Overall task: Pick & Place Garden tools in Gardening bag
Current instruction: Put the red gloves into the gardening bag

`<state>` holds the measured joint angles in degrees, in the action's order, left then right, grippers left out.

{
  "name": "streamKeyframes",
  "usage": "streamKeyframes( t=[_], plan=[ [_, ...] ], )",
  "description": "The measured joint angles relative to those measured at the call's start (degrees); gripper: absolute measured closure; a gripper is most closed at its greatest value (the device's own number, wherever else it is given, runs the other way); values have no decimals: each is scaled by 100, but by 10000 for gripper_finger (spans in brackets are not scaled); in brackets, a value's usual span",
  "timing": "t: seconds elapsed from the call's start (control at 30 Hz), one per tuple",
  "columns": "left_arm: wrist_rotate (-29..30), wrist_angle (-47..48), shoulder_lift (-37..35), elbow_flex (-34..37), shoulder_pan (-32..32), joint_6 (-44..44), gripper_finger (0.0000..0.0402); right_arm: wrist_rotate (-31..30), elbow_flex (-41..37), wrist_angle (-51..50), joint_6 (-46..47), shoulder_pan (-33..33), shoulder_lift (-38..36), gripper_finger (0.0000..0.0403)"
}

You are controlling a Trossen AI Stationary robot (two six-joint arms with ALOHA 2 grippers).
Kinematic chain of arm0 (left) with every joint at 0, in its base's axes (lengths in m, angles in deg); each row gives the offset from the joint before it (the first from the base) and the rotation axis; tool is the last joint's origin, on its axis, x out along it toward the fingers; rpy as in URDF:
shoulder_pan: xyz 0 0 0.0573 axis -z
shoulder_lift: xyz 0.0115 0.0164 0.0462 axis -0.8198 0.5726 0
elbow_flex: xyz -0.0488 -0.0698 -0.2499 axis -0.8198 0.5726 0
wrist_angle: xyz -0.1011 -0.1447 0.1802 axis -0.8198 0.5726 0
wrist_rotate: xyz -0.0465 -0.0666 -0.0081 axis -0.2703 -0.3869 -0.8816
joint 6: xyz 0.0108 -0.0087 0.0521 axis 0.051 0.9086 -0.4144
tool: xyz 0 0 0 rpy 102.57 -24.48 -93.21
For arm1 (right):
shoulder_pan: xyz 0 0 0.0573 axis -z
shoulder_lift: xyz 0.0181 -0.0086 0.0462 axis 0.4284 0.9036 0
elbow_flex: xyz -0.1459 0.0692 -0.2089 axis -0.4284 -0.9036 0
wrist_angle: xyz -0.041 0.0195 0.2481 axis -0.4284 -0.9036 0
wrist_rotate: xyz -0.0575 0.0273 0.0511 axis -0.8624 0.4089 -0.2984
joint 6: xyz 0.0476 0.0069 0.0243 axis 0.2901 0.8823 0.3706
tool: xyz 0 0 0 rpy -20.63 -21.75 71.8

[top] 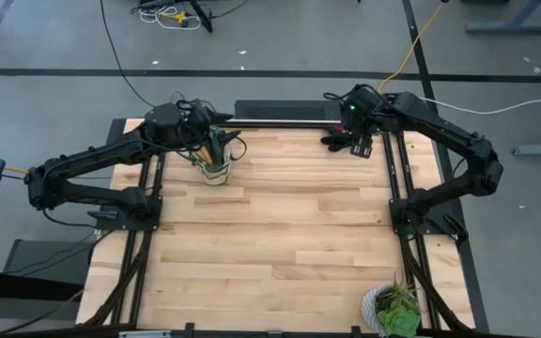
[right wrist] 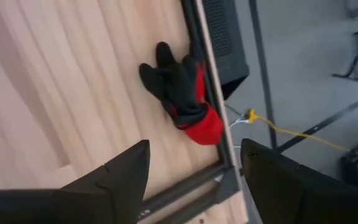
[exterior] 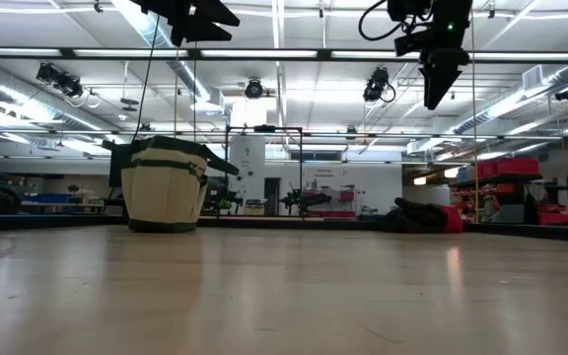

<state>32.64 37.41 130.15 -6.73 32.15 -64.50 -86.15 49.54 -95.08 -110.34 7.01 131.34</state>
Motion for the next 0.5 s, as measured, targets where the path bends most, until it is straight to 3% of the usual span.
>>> streamKeyframes(
  t=[0.17, 0.5],
  plan=[
    [69, 0, 0, 0, 0, -523, 149, 45, 0, -28, 205, 6, 439, 149],
    [175, 2, 0, 0, 0, -566, 149, 19, 0, 4, -157, 152, 1552, 149]
  ],
)
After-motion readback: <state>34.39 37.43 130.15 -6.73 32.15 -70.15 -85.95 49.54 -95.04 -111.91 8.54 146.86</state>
